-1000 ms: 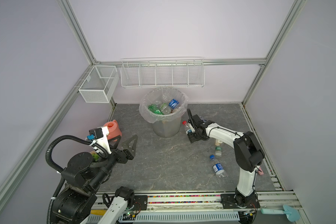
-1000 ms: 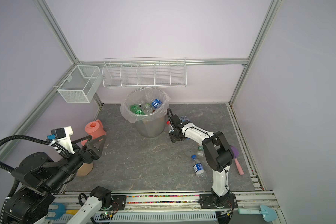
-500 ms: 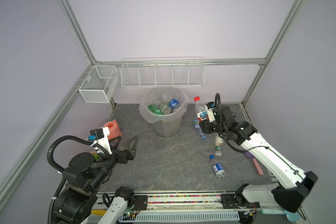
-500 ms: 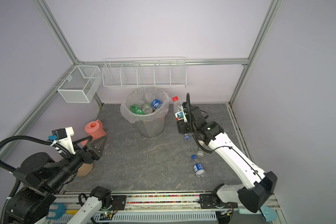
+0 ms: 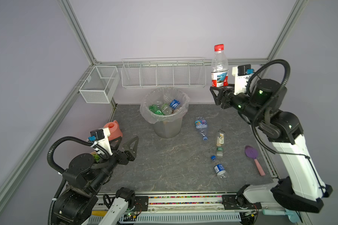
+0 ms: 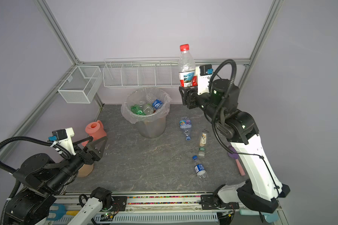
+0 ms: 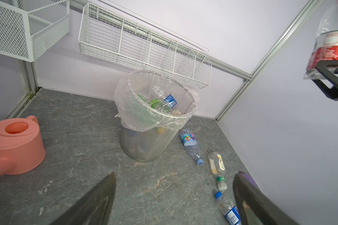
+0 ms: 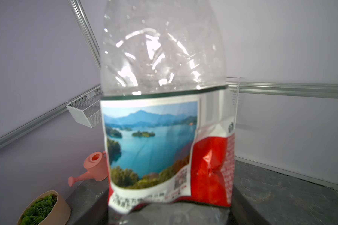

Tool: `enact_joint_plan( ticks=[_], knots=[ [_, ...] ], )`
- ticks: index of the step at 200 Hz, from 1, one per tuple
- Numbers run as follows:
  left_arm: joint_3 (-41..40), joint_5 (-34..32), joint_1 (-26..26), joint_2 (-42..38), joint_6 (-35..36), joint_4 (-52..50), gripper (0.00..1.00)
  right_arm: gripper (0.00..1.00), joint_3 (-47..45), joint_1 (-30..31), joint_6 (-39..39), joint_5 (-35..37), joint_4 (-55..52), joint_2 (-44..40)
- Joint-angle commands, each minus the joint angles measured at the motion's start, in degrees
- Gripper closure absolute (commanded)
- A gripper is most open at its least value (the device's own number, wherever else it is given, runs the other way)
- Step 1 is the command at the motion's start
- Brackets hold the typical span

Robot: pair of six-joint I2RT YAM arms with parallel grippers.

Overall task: Throw the plastic bottles in the bin
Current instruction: Throw the plastic bottle into the trash bin.

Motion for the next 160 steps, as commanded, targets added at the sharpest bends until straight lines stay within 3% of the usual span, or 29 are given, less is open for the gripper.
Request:
enact_joint_plan(
  ticks=[1,45,72,94,160],
  knots=[
    [-0.17,-0.40,-0.25,-0.84,-0.31,-1.34,0.07,0.41,6.95,0.80,-1.68,-4.20,-4.65,9.66],
    [0.53,-1.59,-0.21,-1.11,0.32,-2.53,0.07,0.34,23.22,3.42,-3.80,-5.21,-12.39,25.84],
    [0.42,-2.05,-0.24,-1.28,0.46,-2.98,0.07,0.00,23.73,3.69,-4.38,-4.93,-14.82,29.21],
    [0.62,-1.94,-0.27,-1.11,0.47,-3.24,0.07,0.07,23.81,3.49,-4.90,-3.87,-15.76,29.68],
    [0.40,-1.90,-0.27,-1.11,0.04,-2.32,0.07,0.07,18.36,3.56,-5.30,-3.54,-13.83,20.45]
  ],
)
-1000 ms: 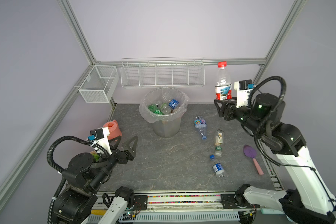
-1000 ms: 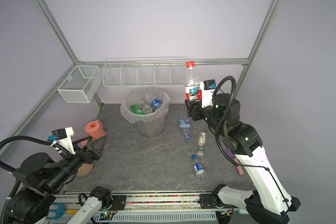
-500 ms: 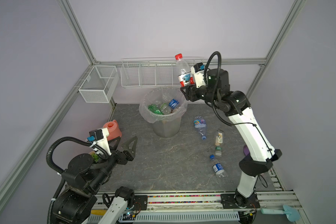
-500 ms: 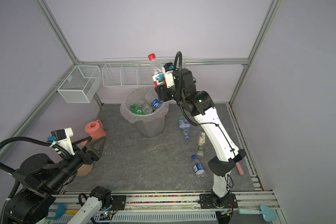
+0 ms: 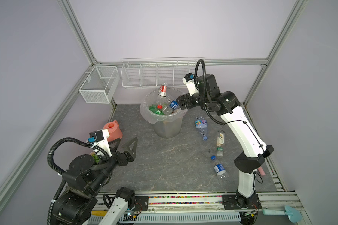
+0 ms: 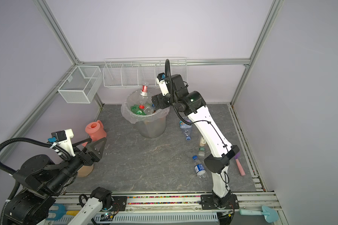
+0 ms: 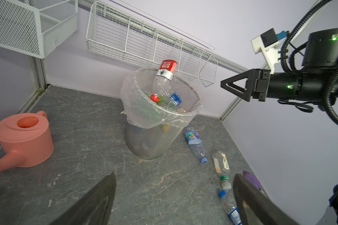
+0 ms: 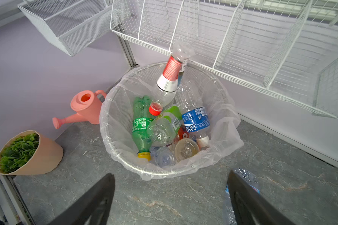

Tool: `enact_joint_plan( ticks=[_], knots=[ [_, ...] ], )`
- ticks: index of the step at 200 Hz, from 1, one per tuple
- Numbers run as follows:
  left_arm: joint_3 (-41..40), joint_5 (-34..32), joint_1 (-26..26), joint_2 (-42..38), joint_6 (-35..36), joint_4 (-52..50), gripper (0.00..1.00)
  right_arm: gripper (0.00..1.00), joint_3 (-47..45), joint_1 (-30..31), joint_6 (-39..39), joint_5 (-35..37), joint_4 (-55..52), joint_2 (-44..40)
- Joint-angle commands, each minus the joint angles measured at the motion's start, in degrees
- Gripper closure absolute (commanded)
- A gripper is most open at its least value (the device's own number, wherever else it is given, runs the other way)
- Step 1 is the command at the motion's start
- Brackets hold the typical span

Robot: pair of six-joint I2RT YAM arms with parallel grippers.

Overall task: Throw the plastic bottles in the bin
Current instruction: Throw the plastic bottle into the trash bin.

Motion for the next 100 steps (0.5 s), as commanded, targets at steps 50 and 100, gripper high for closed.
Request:
enact_joint_plan(
  ticks=[50,100],
  knots=[
    [0.95,-0.36,-0.25,-0.41,-0.15,-0.64,0.07,0.07,-11.07,0.03,-0.64,0.89,6.16,-13.70],
    [1.47,-0.12,-0.27,0.03,-0.28,-0.29,0.07,0.06,-13.14,-0.03,-1.07,1.33,6.10,-15.38]
  ],
)
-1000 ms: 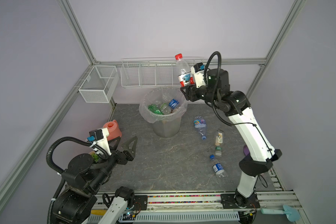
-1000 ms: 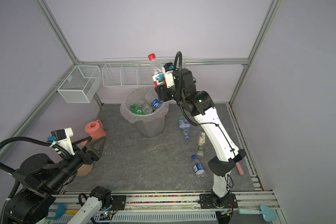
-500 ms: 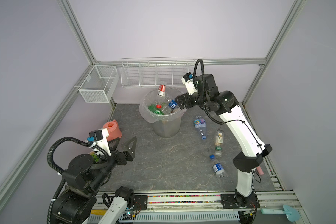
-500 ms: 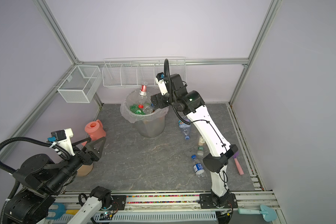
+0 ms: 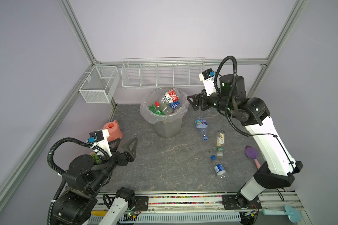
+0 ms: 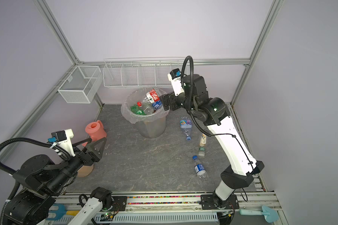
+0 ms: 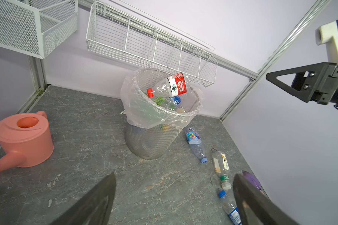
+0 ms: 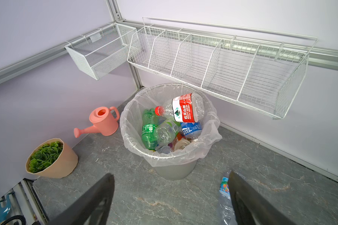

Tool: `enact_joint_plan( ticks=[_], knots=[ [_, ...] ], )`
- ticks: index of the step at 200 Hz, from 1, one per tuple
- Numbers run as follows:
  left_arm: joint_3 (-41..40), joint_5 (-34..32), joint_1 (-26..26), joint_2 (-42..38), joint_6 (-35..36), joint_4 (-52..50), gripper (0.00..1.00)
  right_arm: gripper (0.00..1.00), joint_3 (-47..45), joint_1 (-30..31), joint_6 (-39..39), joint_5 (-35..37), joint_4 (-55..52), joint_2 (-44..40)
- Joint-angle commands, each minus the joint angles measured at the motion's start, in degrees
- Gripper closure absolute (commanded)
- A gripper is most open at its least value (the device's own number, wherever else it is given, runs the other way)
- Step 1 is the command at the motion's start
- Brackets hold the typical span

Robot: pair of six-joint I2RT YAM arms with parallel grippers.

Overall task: Throw the plastic bottles in the bin
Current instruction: Throw the plastic bottle into the trash bin, then pick up the plastic bottle from the bottom-right of the table.

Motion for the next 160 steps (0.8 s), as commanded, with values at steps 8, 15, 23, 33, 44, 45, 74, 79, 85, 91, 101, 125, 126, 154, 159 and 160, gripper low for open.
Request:
enact_joint_plan(
  ticks=[8,15,23,33,44,45,74,79,85,91,101,125,126,154,159,160],
  knots=[
    [1.49,-0.04,-0.25,0.14,-0.25,-0.31,0.07,0.05,-1.01,0.02,-0.95,0.72,1.44,-0.30],
    [1.62,-0.17,-0.25,0.12,-0.18,-0.29,0.07,0.05,-1.29,0.00,-0.93,0.58,1.44,-0.21],
    [1.60,-0.17,-0.30,0.12,-0.12,-0.29,0.07,0.04,-1.58,0.02,-0.91,0.55,1.30,-0.08],
    [1.59,-0.34,-0.30,0.12,0.04,-0.23,0.07,0.04,-1.74,-0.09,-0.84,0.88,0.75,0.26],
    [1.53,-0.42,-0.30,0.12,0.17,-0.29,0.07,0.03,-1.72,-0.30,-0.39,1.66,-0.42,0.64],
    [1.56,-0.43,-0.30,0.12,0.18,-0.30,0.07,0.03,-1.72,-0.30,-0.34,1.74,-0.54,0.70],
    [1.54,-0.62,-0.27,-0.22,0.94,-0.62,0.07,0.03,-5.77,-3.00,3.04,2.59,-4.38,-0.35],
    [1.35,-0.57,-0.30,-0.36,1.01,-0.58,0.07,0.03,-7.66,-3.70,3.52,2.48,-4.10,-1.21],
    [1.10,-0.34,-0.30,-0.48,1.09,-0.40,0.07,0.03,-10.52,-4.47,4.02,2.50,-3.41,-2.51],
    [0.72,-0.04,-0.25,-0.61,1.14,-0.30,0.07,0.04,-13.60,-5.22,4.53,2.57,-2.55,-4.04],
    [0.11,0.57,-0.27,-0.67,1.17,-0.13,0.07,0.04,-18.78,-6.51,5.46,2.41,-0.12,-6.85],
    [-1.13,1.87,-0.24,-0.49,1.70,0.19,0.06,0.04,-28.86,-9.90,7.50,1.78,1.86,-12.68],
    [-1.14,1.95,-0.27,-0.49,1.78,0.20,0.06,0.04,-29.22,-9.98,7.60,1.76,1.87,-12.95],
    [-1.07,5.20,-0.28,0.40,2.88,0.90,0.06,0.04,-37.05,-12.77,10.12,1.95,0.69,-18.17],
    [-1.06,5.63,-0.30,0.63,3.01,0.99,0.06,0.04,-38.49,-12.95,10.61,1.98,0.54,-19.23],
    [-1.02,5.72,-0.30,0.68,3.04,1.00,0.06,0.04,-38.78,-13.00,10.70,1.99,0.51,-19.43]
  ],
)
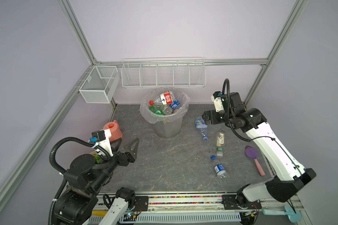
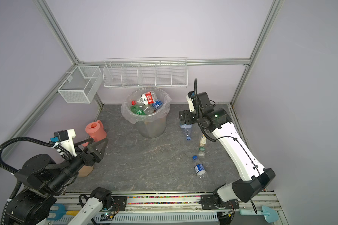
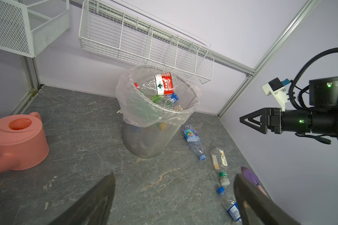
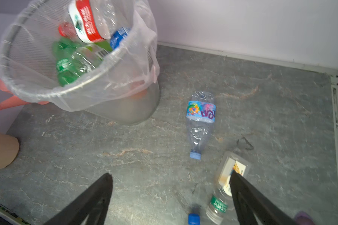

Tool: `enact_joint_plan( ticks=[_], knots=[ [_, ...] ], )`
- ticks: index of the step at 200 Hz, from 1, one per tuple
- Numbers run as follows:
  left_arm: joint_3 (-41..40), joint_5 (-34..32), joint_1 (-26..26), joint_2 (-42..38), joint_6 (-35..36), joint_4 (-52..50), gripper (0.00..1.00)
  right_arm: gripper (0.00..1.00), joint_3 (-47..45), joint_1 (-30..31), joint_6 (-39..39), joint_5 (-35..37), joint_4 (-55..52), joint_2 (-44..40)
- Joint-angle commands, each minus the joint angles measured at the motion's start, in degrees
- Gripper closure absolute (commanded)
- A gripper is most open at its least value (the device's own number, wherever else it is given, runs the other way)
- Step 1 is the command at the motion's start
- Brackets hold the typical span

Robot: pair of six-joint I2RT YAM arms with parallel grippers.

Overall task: Throw the plastic bottles in the bin
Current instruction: Pick up the plastic bottle from the bottom-right of the table.

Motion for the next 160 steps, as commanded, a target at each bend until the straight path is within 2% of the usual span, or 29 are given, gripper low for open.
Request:
enact_joint_plan(
  ticks=[1,26,58,80,105,142,160],
  knots=[
    [-0.21,3.31,-0.30,0.69,1.95,0.50,0.06,0.04,-4.80,-1.22,3.55,0.24,1.06,-5.68],
    [-0.35,7.16,-0.30,2.61,1.14,1.98,0.07,0.05,-11.10,-1.70,5.88,2.15,-0.71,-10.95],
    [-4.73,13.48,-0.30,4.59,-4.04,8.26,0.10,0.08,-17.65,-3.06,8.90,4.15,-3.44,-18.76],
    [-6.76,13.36,-2.18,5.86,-6.67,10.58,0.11,0.10,-20.42,-4.74,11.00,4.87,-4.67,-23.20],
    [-7.38,7.21,-10.31,8.21,-7.67,11.78,0.12,0.11,-21.66,-6.36,12.11,4.66,-6.12,-24.94],
    [-8.23,-4.48,-26.20,13.58,-8.05,15.25,0.12,0.11,-22.06,-7.44,13.06,3.68,-6.60,-25.06],
    [-8.72,-5.27,-30.23,18.62,-9.50,17.84,0.12,0.11,-22.52,-7.87,13.81,4.74,-6.68,-25.71]
  ],
)
